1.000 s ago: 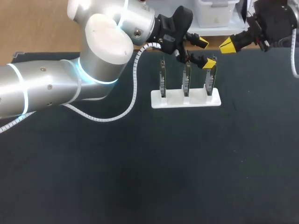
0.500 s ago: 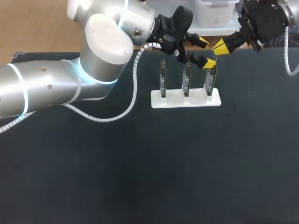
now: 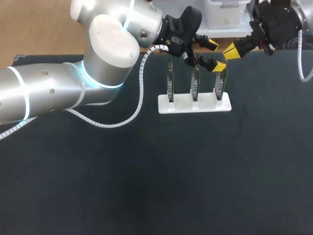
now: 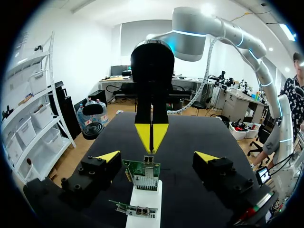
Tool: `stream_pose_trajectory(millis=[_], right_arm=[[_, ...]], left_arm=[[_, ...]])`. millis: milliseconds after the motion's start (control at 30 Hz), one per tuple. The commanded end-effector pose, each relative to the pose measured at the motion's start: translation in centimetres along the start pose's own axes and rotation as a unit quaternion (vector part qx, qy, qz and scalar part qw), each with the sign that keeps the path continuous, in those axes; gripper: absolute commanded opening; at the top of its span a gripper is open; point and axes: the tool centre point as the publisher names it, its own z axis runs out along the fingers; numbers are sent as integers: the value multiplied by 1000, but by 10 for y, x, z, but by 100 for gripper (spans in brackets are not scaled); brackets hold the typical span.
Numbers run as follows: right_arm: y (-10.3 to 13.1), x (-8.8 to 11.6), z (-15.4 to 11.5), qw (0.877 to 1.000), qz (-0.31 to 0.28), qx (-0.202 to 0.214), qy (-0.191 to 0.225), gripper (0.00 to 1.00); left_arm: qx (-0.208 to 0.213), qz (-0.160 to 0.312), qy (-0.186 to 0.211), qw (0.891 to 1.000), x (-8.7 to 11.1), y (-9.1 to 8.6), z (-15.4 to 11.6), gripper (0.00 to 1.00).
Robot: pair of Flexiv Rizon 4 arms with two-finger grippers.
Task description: Pick up the optical module with the left hand, and insert it into the network port with the right hand.
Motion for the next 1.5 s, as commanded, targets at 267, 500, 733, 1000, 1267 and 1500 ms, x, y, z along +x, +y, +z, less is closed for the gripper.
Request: stream_pose_trajectory(millis=[267,500,733,1000,1267,1500], right_arm=[[-2,1,3,1000,1,0,0,0],[-2,2,4,1000,2,-1,2,0],[-1,4,5,1000,6,-2,3,0],[-1,6,5,1000,9,-2,2,0],[-1,7,6,1000,10,-4,2,0],[-2,8,7,1000,12,-6,5,0]], left_arm=[[-1,-1,2,1000,-1,0,1,100],[-1,-1,2,1000,-1,0,1,100],[-1,-1,2,1000,-1,0,1,100],[-1,-1,2,1000,-1,0,1,100],[-1,-1,2,1000,-1,0,1,100],[-1,-1,2,1000,-1,0,1,100]])
